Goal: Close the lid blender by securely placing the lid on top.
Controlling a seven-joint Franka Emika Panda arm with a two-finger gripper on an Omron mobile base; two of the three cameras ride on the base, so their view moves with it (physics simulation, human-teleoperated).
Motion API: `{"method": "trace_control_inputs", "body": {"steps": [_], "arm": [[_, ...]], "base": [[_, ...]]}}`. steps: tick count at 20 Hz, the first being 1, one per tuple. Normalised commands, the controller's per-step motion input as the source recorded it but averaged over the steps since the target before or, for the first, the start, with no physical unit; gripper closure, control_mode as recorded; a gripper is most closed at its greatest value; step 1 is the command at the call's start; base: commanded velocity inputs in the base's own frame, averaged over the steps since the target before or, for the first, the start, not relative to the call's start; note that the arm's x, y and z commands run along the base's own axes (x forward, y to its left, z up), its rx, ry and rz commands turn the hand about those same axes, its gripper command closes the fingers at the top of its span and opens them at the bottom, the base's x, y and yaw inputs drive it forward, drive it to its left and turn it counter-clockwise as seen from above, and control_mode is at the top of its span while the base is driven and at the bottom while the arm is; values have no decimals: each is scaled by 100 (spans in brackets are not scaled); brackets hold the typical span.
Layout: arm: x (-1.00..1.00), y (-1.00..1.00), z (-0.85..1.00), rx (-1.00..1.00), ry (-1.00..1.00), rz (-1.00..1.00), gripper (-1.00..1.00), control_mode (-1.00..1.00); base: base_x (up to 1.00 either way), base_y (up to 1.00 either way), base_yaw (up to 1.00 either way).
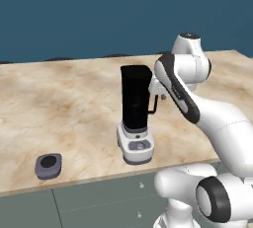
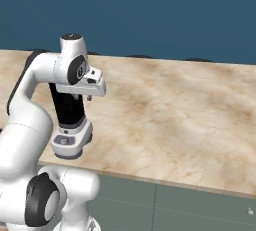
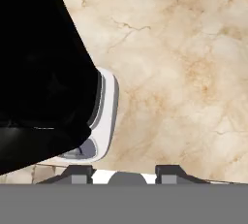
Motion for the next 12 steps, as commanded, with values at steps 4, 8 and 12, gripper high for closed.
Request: {"method": "trace_control_inputs", "body": {"steps": [4, 8, 12], "arm": [[-53, 0, 0, 0, -19, 0, -100, -100], [-100, 2, 0, 7, -35, 0, -100, -100], [-100, 49, 0, 5, -5, -2, -100, -100]], "base": [[0, 0, 0], [0, 0, 0], [0, 0, 0]]}}
